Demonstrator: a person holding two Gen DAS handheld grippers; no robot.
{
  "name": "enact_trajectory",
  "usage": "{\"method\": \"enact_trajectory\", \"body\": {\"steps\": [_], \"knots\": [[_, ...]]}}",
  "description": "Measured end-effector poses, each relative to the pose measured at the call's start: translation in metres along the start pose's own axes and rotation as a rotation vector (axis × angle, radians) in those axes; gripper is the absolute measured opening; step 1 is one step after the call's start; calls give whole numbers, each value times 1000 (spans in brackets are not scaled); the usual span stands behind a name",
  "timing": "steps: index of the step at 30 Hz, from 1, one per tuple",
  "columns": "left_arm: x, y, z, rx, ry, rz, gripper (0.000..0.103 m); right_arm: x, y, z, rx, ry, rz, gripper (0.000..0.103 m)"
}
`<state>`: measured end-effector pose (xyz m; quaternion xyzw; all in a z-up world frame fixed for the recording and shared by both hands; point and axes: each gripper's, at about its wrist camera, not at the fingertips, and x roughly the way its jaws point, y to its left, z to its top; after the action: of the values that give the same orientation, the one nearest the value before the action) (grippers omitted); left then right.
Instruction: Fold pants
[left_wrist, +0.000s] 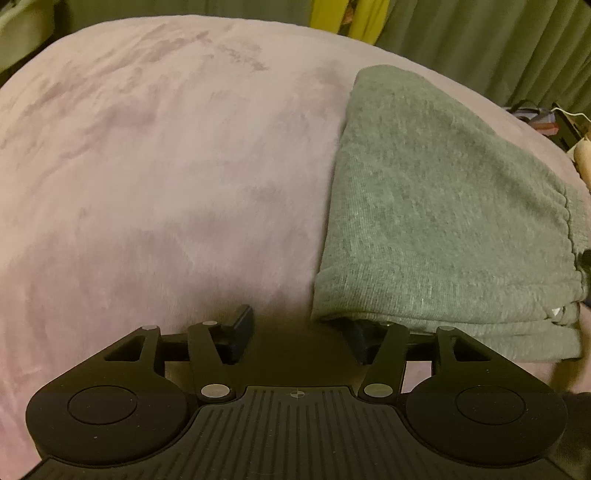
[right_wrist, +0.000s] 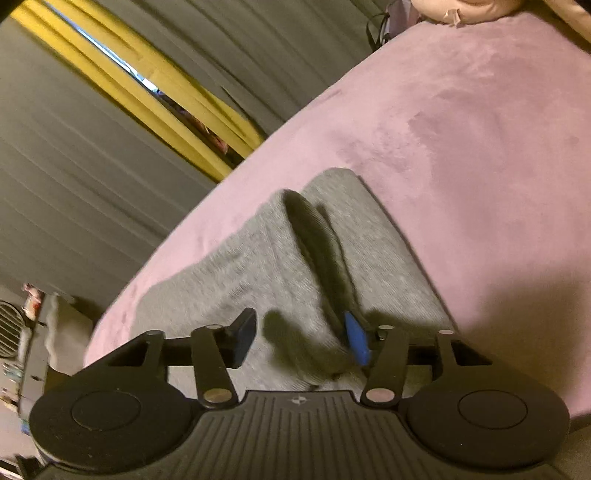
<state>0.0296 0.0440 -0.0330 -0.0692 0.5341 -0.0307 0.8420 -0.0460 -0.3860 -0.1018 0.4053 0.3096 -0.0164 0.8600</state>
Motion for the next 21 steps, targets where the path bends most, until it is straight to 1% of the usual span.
{"method": "enact_trajectory", "body": {"steps": [2,5,8,10,13,16,18,19,20,21], "knots": [[-3,0,-3,-3,-2,1,61,2,-4,-4,23,27,1,63],[-8,-1,-6,-10,-19,-1,62,3,-15,-10,93,43,18,75],[-20,0,-12,-14,-76,-20,64,3,-28,-11,174,57,60,76],[-27,3,-15,-27,-116,-55,65,4,-36,-11,213,64,92,77],[-36,10,-22,-70,-168,-117,66,9,-46,-9,274,75,138,82],[-44,18,-29,-118,-215,-168,67,13,-48,-6,285,90,155,86],[-50,23,-31,-148,-266,-191,68,14,-45,-4,270,95,165,85],[-53,26,-33,-168,-301,-192,71,15,-45,-3,267,95,167,84],[-57,29,-35,-197,-334,-190,78,17,-46,-2,267,95,167,78],[-60,33,-37,-235,-365,-188,81,18,-47,0,267,94,163,70]]}}
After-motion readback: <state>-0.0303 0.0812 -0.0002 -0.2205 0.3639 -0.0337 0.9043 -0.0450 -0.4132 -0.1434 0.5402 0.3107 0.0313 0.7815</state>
